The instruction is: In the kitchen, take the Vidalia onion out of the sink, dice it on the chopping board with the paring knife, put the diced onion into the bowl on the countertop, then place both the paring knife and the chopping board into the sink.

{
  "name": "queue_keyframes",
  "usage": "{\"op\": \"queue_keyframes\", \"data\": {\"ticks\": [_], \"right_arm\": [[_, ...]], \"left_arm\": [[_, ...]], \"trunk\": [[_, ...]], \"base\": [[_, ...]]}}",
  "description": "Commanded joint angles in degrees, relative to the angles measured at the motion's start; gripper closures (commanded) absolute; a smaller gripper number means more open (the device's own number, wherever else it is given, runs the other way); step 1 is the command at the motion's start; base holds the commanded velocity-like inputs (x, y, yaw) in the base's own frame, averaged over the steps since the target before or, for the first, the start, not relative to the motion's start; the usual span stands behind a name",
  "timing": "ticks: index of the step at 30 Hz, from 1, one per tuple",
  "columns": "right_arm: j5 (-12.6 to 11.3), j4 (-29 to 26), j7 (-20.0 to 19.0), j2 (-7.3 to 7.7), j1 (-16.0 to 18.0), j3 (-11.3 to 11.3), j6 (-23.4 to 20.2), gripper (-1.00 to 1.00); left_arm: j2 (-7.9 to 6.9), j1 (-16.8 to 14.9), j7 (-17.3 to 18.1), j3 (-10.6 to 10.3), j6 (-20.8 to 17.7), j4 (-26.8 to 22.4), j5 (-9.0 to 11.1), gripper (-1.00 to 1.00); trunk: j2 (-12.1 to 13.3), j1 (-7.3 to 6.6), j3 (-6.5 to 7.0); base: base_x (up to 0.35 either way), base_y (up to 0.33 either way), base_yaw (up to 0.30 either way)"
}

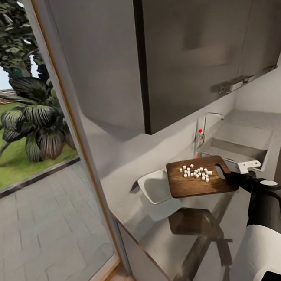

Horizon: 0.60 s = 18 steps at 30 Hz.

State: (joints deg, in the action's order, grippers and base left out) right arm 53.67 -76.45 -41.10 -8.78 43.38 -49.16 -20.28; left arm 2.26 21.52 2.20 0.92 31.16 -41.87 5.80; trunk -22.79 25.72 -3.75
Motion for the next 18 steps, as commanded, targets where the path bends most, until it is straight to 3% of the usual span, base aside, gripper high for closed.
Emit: {"op": "queue_keyframes", "data": {"ticks": [1,5,11,18], "right_arm": [[1.10,-0.10,-0.39,-0.11,0.12,-0.11,-0.11,1.00],[4.26,-0.10,-0.46,-0.25,0.11,-0.10,-0.11,1.00],[4.83,-0.10,-0.47,-0.35,0.12,-0.06,-0.11,1.00],[4.86,-0.10,-0.47,-0.37,0.09,-0.06,-0.11,1.00]], "left_arm": [[0.02,0.01,0.24,0.05,0.04,-0.05,0.44,-1.00],[0.02,0.01,0.23,0.05,0.04,-0.05,0.44,-1.00],[0.02,0.00,0.20,0.05,0.04,-0.05,0.44,-1.00],[0.02,0.01,0.23,0.05,0.04,-0.06,0.44,-1.00]], "trunk": [[-0.12,0.06,-0.04],[-0.12,0.06,0.25],[-0.12,0.06,0.68],[-0.12,0.06,1.19]], "base": [[0.168,0.269,-0.224],[0.138,0.242,-0.224],[0.053,0.213,-0.224],[0.003,0.030,-0.224]]}}
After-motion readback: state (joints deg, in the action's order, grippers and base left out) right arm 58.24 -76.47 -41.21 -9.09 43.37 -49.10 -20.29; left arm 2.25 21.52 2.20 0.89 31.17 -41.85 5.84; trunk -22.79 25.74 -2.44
